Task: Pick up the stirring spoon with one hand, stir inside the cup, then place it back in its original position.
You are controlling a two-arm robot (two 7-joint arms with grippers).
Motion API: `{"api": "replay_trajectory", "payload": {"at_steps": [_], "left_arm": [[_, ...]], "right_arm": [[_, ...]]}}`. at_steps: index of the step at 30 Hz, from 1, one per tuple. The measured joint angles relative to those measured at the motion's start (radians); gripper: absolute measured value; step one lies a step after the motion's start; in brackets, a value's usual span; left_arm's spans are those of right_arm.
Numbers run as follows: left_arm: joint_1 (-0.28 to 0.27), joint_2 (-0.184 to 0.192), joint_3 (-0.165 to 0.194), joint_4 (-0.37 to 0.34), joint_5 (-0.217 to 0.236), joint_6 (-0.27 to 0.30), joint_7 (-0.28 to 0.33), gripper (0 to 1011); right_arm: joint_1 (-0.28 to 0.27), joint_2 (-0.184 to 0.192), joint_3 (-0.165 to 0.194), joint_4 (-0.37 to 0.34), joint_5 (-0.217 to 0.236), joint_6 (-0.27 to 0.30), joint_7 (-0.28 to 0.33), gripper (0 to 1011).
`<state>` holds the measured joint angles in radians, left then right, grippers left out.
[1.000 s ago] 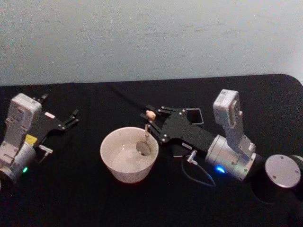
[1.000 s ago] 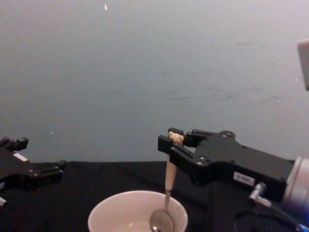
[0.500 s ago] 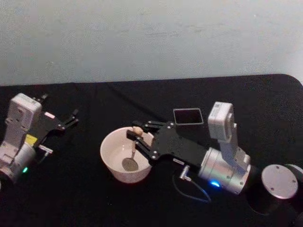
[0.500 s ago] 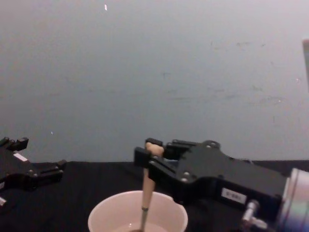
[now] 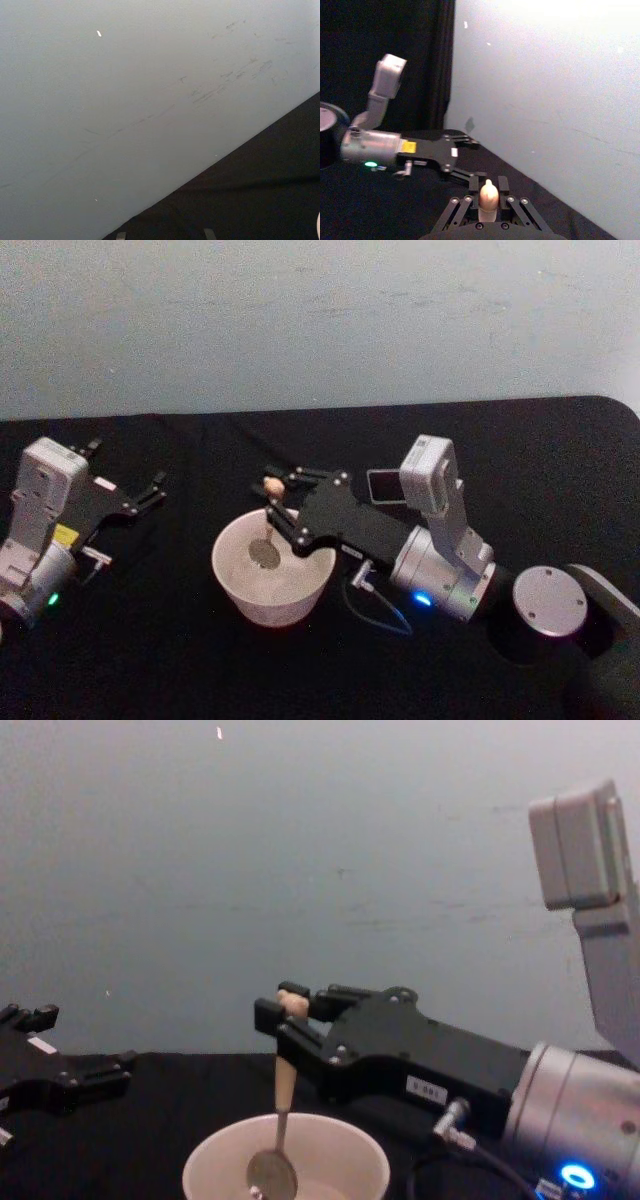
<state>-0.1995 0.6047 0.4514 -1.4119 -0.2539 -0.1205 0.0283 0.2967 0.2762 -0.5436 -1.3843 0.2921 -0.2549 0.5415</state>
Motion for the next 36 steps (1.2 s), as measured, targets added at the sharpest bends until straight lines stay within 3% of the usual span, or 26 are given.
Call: {"api": "replay_trajectory", "payload": {"at_steps": [20,27,36], "left_arm": [[0.000,0.000,0.000,0.000,0.000,0.000,0.000,1001],[0.000,0.000,0.000,0.000,0.000,0.000,0.000,1002],[0.000,0.000,0.000,0.000,0.000,0.000,0.000,1001]], "right_arm": [[0.014,-0.018,0.036,0.045,-0.029,0.003,-0.028,217],[0.000,-0.002,0.051,0.032,-0.024,0.009,-0.022,218],[-0.054,0.035,0.068,-0.035,0.012,0.041,-0.009,218]]}}
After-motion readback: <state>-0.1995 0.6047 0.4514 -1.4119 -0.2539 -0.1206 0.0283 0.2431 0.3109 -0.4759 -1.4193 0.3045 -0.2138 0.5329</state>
